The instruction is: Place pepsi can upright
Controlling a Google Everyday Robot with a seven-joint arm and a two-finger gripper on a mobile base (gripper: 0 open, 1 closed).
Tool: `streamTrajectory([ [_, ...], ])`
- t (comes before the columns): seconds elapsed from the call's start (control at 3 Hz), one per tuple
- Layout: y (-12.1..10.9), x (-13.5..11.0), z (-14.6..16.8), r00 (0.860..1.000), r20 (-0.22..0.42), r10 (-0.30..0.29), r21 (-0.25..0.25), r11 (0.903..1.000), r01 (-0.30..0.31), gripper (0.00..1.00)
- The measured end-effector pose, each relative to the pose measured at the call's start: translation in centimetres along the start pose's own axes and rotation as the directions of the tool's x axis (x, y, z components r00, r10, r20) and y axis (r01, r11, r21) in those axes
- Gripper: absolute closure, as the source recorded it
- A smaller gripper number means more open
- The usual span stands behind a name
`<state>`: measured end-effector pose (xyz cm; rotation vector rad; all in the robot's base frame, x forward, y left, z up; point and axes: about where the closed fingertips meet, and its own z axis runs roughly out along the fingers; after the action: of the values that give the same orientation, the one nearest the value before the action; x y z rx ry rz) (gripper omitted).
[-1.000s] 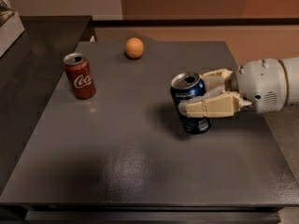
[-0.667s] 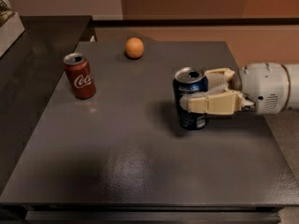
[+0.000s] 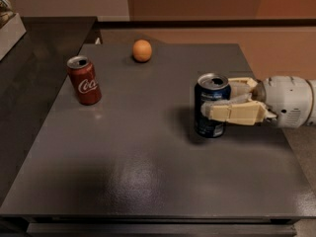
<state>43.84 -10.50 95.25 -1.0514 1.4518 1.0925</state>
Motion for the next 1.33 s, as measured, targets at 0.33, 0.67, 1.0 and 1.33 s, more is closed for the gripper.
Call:
streamTrajectory([
  [0.33,-0.4,0.8,-1.0,1.0,0.019,-0.022,0.018,0.9996,0.022,1.0],
  [0.67,-0.6,2.4,-2.0,0.996,0.044,-0.074,0.033,0.9968,0.073,1.0],
  [1.0,-0.7,3.2,-2.3,0.996,0.045,-0.079,0.038,0.9963,0.078,1.0],
  [1.33,-0.7,3.8,-2.6,0.995,0.047,-0.084,0.045,0.9956,0.082,1.0],
])
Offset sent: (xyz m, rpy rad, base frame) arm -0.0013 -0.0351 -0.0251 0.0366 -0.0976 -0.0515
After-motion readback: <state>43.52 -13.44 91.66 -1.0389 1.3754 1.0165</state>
